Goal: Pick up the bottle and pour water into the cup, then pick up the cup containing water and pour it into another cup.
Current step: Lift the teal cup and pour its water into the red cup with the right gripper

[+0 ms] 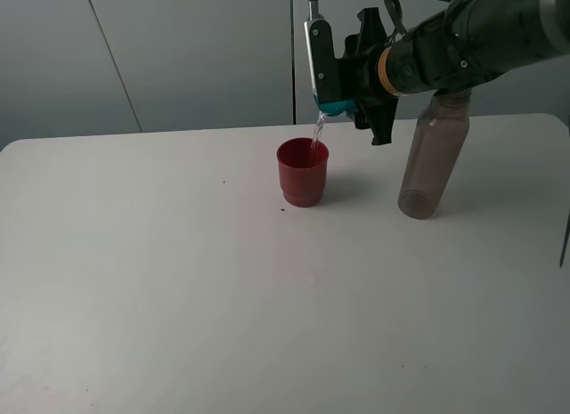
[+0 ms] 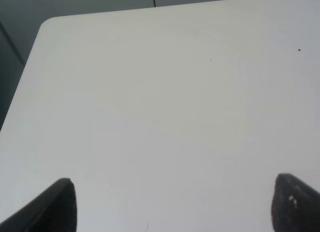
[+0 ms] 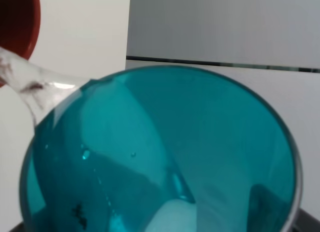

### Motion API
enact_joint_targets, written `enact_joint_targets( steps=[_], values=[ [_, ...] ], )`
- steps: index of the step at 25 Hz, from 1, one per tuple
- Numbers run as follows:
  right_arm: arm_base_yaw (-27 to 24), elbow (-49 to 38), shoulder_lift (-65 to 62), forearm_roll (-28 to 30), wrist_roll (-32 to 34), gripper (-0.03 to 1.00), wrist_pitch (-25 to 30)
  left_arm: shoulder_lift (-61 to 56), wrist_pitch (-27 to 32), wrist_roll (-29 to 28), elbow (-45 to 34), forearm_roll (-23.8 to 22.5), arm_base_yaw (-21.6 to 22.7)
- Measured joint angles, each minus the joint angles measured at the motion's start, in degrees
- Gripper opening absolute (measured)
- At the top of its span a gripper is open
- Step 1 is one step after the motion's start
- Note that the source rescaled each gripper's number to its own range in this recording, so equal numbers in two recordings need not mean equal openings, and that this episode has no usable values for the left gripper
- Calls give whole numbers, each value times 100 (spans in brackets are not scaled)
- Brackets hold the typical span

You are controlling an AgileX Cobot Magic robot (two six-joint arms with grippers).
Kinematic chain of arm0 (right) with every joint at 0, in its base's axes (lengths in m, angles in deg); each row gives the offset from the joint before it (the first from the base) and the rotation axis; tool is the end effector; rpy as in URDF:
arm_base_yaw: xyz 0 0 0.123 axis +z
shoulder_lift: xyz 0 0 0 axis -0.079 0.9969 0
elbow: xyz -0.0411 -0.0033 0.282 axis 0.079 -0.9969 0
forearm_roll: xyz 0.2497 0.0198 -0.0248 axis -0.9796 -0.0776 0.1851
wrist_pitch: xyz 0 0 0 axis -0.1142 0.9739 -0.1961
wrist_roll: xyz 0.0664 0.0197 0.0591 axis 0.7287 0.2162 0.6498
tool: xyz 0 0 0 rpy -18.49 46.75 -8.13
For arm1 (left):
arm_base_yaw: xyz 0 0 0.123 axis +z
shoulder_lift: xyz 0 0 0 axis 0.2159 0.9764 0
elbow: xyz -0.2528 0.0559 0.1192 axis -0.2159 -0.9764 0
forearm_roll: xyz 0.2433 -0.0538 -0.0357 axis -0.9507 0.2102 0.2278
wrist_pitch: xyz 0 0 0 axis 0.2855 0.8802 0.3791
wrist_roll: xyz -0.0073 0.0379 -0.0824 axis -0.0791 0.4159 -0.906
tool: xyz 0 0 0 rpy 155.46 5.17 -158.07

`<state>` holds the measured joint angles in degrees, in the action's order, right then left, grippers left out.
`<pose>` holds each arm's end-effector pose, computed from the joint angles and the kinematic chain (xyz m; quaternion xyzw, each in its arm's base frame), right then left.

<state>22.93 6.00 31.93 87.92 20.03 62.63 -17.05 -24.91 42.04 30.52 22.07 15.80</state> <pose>0.3642 0.1711 0.2010 -0.6938 0.5480 -0.2779 0.3757 -0.0079 0.0008 0.2778 -0.0004 0.8579 0.0372 0.5124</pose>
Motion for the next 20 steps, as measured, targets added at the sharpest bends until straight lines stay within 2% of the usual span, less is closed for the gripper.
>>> enact_joint_targets(
  steps=[20],
  values=[
    [285, 0, 287, 0, -534, 16, 265, 0, 0, 0, 0, 0, 0]
  ],
)
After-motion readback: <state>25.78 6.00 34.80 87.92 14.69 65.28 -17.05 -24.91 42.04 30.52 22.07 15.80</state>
